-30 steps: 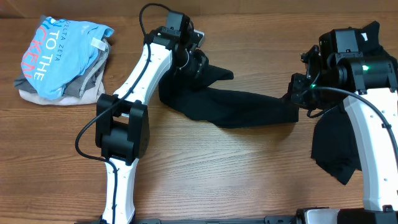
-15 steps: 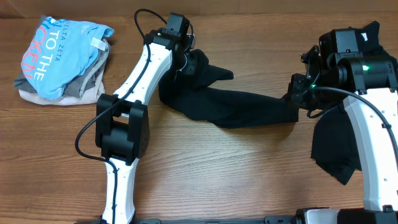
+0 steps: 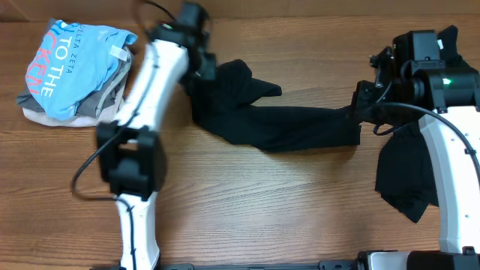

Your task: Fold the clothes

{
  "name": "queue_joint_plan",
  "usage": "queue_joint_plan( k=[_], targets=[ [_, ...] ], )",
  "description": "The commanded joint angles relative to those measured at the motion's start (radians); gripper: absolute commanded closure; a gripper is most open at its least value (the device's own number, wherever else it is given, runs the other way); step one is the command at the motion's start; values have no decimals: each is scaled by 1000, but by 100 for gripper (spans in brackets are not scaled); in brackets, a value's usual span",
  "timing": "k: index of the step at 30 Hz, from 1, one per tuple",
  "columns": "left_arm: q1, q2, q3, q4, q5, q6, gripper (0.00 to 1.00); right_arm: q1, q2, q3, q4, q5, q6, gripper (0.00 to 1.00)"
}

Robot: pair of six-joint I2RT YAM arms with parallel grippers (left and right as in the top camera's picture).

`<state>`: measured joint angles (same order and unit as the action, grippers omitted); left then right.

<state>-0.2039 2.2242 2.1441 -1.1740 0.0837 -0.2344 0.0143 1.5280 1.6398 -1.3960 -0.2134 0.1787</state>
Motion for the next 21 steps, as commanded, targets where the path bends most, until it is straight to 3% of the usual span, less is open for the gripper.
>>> queue_joint_plan(
  k=[1, 12, 16, 21],
  targets=[
    [106, -214, 130, -44, -21, -13, 96, -50, -8, 49, -5, -10, -25, 96],
    [261, -470, 148, -49, -23, -13, 96, -174, -8, 277, -107, -5, -53, 96],
    [295, -502, 149, -45, -35, -13, 96, -293, -8, 310, -146, -8, -53, 96],
    [301, -504, 149, -61, 21, -14, 96, -335, -5, 307, -178, -36, -79, 96]
  ],
)
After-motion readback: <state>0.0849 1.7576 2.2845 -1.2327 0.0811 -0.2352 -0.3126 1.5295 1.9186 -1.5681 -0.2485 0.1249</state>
